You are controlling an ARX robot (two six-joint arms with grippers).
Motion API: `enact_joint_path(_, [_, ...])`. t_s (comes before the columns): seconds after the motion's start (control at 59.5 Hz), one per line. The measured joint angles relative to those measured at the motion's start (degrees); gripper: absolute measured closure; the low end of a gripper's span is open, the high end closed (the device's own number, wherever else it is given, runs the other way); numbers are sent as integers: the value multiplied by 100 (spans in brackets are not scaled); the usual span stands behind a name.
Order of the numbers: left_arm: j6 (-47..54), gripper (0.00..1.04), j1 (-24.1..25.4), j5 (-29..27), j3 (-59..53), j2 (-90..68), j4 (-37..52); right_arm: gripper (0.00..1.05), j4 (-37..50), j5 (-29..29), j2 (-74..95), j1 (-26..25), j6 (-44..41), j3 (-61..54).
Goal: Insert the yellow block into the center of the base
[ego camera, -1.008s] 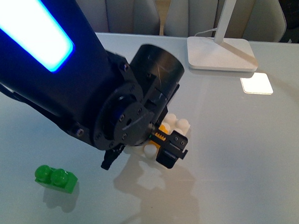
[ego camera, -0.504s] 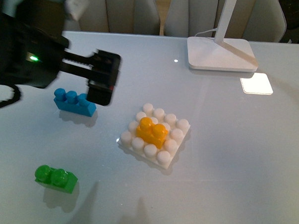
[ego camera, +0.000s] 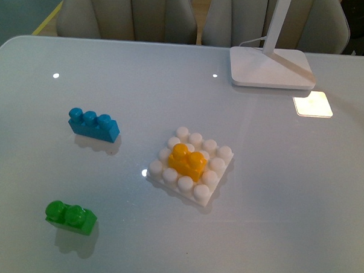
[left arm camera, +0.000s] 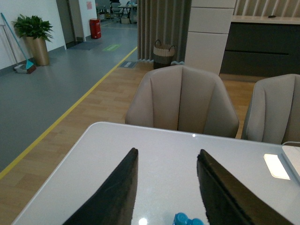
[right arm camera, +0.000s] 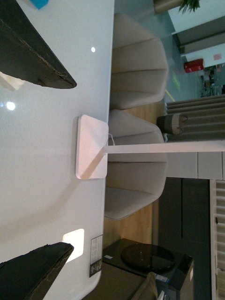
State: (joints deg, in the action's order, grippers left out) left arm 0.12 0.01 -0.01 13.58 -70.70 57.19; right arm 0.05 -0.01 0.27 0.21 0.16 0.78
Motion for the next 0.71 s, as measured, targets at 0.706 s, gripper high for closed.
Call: enact_joint_path(0.706, [-4, 102, 0, -2, -1233, 2686, -1530, 9, -2, 2, 0, 0, 0, 0])
